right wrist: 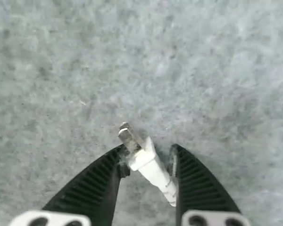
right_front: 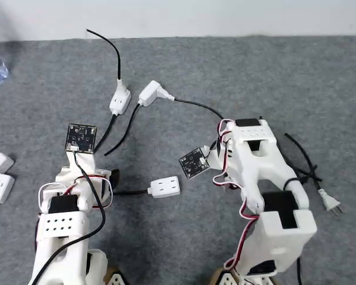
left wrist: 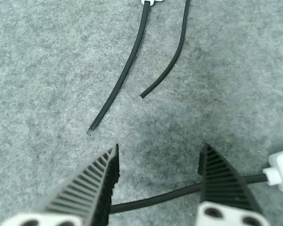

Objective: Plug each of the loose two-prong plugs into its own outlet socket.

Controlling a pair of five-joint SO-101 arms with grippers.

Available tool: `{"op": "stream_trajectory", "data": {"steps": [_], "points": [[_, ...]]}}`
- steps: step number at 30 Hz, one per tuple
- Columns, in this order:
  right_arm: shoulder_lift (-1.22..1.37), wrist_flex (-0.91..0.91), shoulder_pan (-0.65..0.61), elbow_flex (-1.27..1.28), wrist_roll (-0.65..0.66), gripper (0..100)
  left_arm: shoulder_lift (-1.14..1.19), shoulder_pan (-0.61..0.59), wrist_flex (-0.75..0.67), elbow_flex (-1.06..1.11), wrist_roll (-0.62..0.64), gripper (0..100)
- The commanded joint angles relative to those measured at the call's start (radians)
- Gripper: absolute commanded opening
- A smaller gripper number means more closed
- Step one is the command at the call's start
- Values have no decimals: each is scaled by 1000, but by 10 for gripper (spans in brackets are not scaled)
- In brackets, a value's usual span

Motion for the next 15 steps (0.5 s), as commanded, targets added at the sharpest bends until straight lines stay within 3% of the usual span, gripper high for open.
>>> {"op": "stream_trajectory", "data": {"steps": [1,6,15], "points": [[18,-21,15,-61,5,43,-14,-2,-20,-4,2,258],[12,-10,-1,-75,-34,7,-14,-2,-20,-4,2,258],[2,73,-42,-183,-626,9,-14,-2,-18,-4,2,258]]}}
